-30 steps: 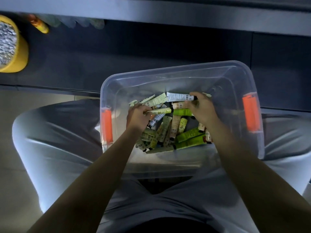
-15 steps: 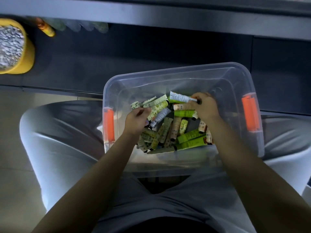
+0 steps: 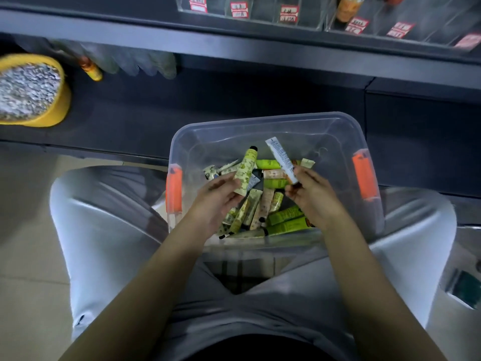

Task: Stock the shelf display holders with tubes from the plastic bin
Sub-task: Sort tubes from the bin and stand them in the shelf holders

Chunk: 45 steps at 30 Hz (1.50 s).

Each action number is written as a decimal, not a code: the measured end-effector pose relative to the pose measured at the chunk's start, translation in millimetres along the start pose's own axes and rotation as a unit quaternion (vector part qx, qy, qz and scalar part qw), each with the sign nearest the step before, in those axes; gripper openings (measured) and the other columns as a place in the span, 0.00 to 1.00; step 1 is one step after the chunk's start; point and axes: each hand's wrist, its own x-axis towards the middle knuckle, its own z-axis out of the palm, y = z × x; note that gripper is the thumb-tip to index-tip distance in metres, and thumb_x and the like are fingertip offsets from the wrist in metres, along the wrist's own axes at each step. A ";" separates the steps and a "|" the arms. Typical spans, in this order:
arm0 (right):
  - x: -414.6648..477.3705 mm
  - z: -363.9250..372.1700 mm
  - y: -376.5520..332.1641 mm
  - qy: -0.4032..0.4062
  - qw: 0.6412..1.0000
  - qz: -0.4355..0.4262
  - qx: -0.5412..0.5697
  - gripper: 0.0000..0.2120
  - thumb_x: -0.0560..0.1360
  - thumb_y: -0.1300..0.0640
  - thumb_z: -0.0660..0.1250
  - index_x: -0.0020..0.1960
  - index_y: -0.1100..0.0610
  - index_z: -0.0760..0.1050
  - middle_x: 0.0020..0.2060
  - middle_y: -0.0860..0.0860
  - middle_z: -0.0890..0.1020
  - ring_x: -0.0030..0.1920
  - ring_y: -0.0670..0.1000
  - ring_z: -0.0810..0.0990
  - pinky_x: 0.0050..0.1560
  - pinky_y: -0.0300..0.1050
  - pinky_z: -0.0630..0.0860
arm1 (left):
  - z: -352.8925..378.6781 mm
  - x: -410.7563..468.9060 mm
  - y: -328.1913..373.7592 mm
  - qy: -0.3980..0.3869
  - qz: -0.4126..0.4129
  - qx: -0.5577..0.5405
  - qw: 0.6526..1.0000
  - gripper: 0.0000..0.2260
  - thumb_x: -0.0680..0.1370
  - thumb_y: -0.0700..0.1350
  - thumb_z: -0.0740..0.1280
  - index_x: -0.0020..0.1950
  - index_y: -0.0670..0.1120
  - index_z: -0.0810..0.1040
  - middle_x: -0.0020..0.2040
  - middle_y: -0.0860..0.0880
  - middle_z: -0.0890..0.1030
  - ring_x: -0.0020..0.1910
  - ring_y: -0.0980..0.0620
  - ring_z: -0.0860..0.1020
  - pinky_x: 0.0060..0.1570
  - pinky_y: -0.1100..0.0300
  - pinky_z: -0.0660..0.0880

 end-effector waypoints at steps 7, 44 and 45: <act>-39.7 11.4 -2.2 -0.080 0.992 0.012 0.096 0.11 0.82 0.59 0.51 0.58 0.56 0.71 0.35 0.52 0.79 0.29 0.47 0.68 0.31 0.38 0.66 | -0.3 -30.9 6.4 -0.052 0.013 -0.026 0.998 0.15 0.76 0.35 0.65 0.63 0.40 0.74 0.59 0.40 0.79 0.58 0.43 0.77 0.56 0.55 0.75; -89.3 54.1 -102.4 -0.011 0.951 -0.272 -0.144 0.09 0.79 0.54 0.62 0.58 0.55 0.74 0.49 0.52 0.84 0.46 0.46 0.80 0.39 0.39 0.72 | 91.7 -82.3 108.8 -0.091 0.191 0.095 0.973 0.13 0.82 0.46 0.52 0.49 0.46 0.76 0.44 0.48 0.78 0.44 0.51 0.76 0.46 0.55 0.75; -88.8 58.1 -107.2 -0.007 0.947 -0.277 -0.165 0.10 0.79 0.54 0.63 0.58 0.56 0.73 0.49 0.51 0.84 0.44 0.45 0.80 0.36 0.37 0.73 | 94.4 -82.2 115.0 -0.102 0.208 0.108 0.967 0.12 0.83 0.47 0.54 0.50 0.47 0.76 0.46 0.48 0.77 0.46 0.51 0.76 0.48 0.54 0.76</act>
